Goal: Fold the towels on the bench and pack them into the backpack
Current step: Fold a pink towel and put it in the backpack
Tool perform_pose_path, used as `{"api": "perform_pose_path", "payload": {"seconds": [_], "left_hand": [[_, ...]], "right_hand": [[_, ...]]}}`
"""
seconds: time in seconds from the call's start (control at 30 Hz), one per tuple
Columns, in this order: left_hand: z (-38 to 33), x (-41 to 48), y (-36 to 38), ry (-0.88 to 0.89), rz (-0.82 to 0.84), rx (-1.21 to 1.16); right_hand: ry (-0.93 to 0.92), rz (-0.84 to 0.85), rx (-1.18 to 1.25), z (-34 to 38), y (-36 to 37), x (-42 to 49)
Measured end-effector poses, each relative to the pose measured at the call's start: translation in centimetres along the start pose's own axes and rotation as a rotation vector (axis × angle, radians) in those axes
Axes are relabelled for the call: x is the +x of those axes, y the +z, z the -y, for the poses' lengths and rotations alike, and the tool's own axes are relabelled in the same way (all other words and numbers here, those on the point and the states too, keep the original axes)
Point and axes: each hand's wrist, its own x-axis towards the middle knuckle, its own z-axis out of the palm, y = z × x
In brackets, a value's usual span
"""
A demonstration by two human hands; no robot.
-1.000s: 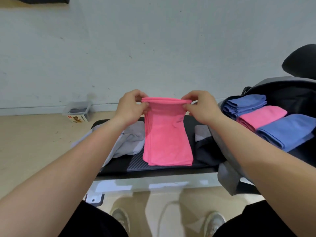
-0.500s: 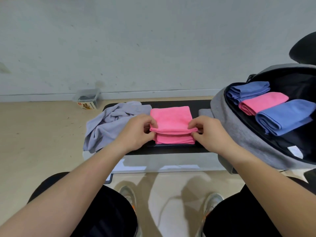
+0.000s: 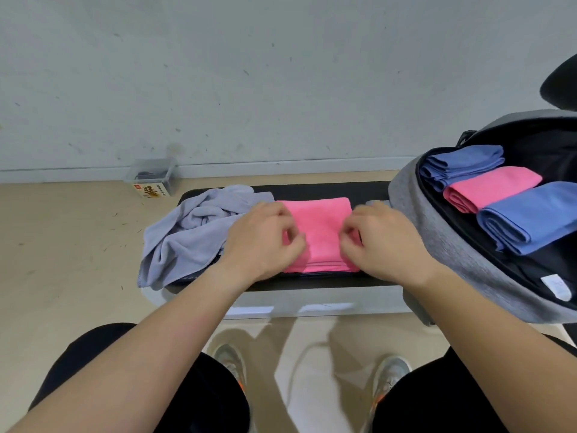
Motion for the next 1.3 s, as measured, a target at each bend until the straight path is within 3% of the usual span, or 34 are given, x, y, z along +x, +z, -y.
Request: {"api": "perform_pose_path", "payload": {"seconds": [0.1, 0.27, 0.5, 0.6, 0.73, 0.87, 1.1, 1.2, 1.3], "left_hand": [[-1.4, 2.7, 2.4, -0.031, -0.078, -0.010], [-1.2, 3.2, 6.8, -0.035, 0.232, 0.236], [-0.5, 3.3, 6.8, -0.081, 0.405, 0.197], [-0.9, 4.3, 5.4, -0.051, 0.452, 0.217], [0.2, 6.2, 2.4, 0.073, 0.392, 0.339], [1.8, 7.6, 1.2, -0.013, 0.540, 0.169], [2.5, 8.3, 0.6, -0.040, 0.480, -0.043], [2.4, 8.1, 0.4, -0.071, 0.339, -0.062], [1.9, 7.9, 0.3, -0.104, 0.160, 0.089]], "right_hand": [[0.040, -0.059, 0.032, 0.2, 1.8, 3.2], [0.072, 0.289, -0.094, -0.4, 6.0, 3.8], [0.064, 0.440, -0.171, -1.0, 6.4, 4.2], [0.054, 0.471, -0.089, -1.2, 5.5, 5.0], [0.065, 0.437, 0.163, -2.4, 3.4, 6.5], [0.122, 0.516, 0.259, -3.1, 2.0, 7.2], [0.095, 0.518, 0.235, -3.5, 1.2, 7.5], [0.074, 0.380, 0.146, -3.1, 1.1, 7.4], [0.104, 0.197, -0.015, -2.8, 1.5, 7.1]]}}
